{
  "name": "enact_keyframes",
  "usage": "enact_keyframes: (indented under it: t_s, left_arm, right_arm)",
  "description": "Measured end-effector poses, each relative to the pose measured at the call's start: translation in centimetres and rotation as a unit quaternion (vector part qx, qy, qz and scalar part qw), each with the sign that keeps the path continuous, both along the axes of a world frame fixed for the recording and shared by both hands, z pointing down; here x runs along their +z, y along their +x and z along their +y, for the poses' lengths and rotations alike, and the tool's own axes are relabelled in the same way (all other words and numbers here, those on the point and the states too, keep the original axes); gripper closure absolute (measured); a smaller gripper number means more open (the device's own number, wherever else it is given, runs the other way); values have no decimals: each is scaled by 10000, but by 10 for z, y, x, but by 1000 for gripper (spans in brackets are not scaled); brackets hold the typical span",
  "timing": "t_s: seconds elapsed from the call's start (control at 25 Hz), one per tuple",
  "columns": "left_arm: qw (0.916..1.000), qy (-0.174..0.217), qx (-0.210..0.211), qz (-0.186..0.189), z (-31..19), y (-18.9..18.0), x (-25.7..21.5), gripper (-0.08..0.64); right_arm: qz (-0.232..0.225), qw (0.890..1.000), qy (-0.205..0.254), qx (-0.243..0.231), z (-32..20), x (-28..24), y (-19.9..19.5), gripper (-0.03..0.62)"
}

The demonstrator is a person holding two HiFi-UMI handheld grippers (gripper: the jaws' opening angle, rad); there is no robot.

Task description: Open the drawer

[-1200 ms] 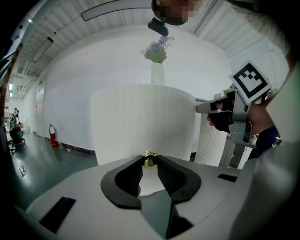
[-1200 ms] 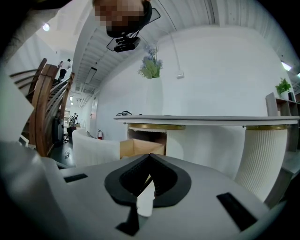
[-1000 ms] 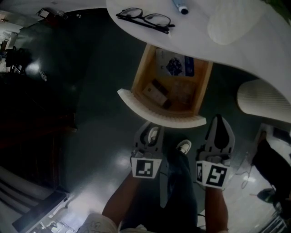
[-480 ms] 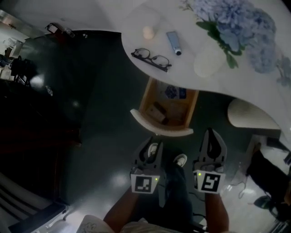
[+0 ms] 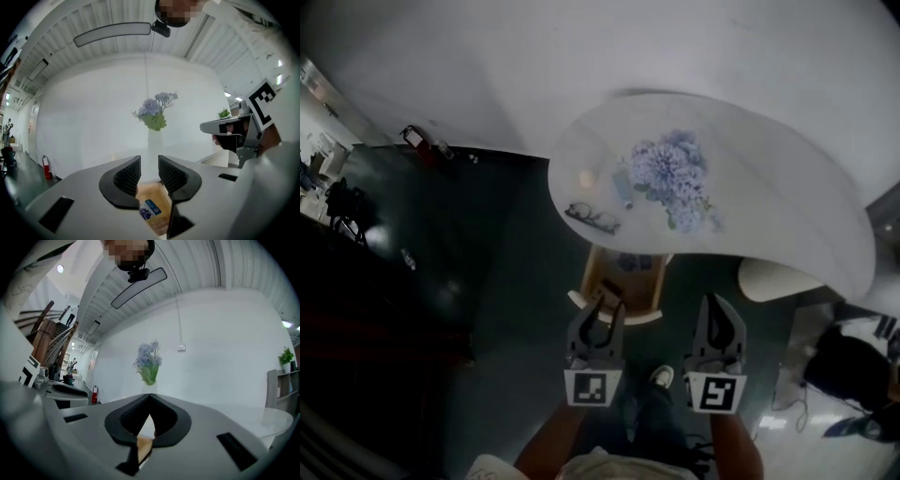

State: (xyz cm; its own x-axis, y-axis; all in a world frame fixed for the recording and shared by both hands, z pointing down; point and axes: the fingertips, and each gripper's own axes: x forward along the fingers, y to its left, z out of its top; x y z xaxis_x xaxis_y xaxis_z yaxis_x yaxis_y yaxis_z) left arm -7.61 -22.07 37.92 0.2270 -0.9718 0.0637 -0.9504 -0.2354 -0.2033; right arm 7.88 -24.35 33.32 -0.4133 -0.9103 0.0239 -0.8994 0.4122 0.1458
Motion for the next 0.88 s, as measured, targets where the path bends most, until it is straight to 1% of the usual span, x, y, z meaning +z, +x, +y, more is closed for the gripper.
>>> enact_keyframes:
  t_s: [0.04,0.08,0.12,0.16,0.32,0.4,0.48,0.56,0.64,0.72,0.88]
  left_arm:
    - [9982,-38,-149,573,-5,0,-11,445]
    - [9946,-50,-247,1012,-10,1,-24,445]
    - [9924,-20,-264,1199,-13,3,-38,445]
    - [9922,11,-237,1222,-13,6,-51,445]
    - [9946,-48,-146,1027,-15,12,-85,445]
    - [9946,109,-95,1025,-21,15,-106,445]
    - [9942,181,-71,1056,-24,18,-125,445]
    - [9941,230,-135,1047,-28,20,-142,446]
    - [9939,390,-208,1008,-33,22,-160,446]
    - [9933,495,-159,1031,-33,28,-172,447]
    - [9922,563,-75,1109,-36,33,-181,453]
  right_arm:
    - [-48,9999,56,83,-2,-12,3,588]
    - [-88,9998,113,158,-4,-25,6,588]
    - [-113,9996,179,211,-5,-39,10,588]
    - [-125,9993,242,243,-3,-51,13,588]
    - [-192,9988,314,332,3,-85,21,588]
    - [-200,9985,368,353,4,-100,23,588]
    - [-135,9983,441,343,7,-113,24,588]
    - [-85,9983,449,372,10,-123,25,588]
    - [-84,9979,509,389,10,-135,26,588]
    - [-97,9974,613,379,12,-145,27,588]
    - [-163,9961,789,365,11,-160,26,588]
